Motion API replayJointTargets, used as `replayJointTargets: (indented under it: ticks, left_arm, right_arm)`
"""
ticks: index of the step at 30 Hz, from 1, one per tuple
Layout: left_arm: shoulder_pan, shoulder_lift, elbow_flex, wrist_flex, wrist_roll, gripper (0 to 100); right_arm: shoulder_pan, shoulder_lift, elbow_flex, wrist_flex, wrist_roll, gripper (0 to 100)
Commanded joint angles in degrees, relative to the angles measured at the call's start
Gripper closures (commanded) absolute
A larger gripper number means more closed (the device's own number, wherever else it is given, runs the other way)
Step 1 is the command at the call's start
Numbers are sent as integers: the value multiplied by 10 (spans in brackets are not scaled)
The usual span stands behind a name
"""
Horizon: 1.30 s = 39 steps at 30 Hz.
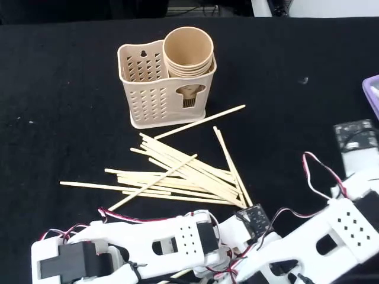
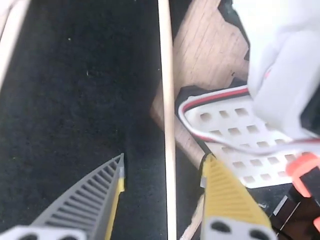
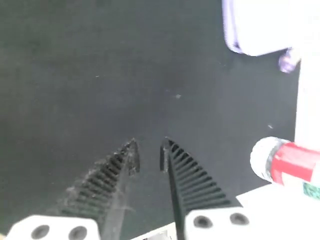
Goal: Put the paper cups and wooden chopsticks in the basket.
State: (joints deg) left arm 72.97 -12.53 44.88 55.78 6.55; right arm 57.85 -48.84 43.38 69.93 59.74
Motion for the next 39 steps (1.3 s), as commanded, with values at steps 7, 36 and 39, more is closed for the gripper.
replayJointTargets:
  ticks: [7, 36, 39]
  left_arm:
    - [29, 3, -7, 15, 4, 773]
    - [30, 4, 3, 23, 4, 734]
    - [30, 4, 5, 23, 4, 734]
  right_arm:
    - [19, 0, -38, -12, -13, 910]
    - [28, 51, -84, -34, -43, 910]
    - [54, 133, -137, -46, -43, 910]
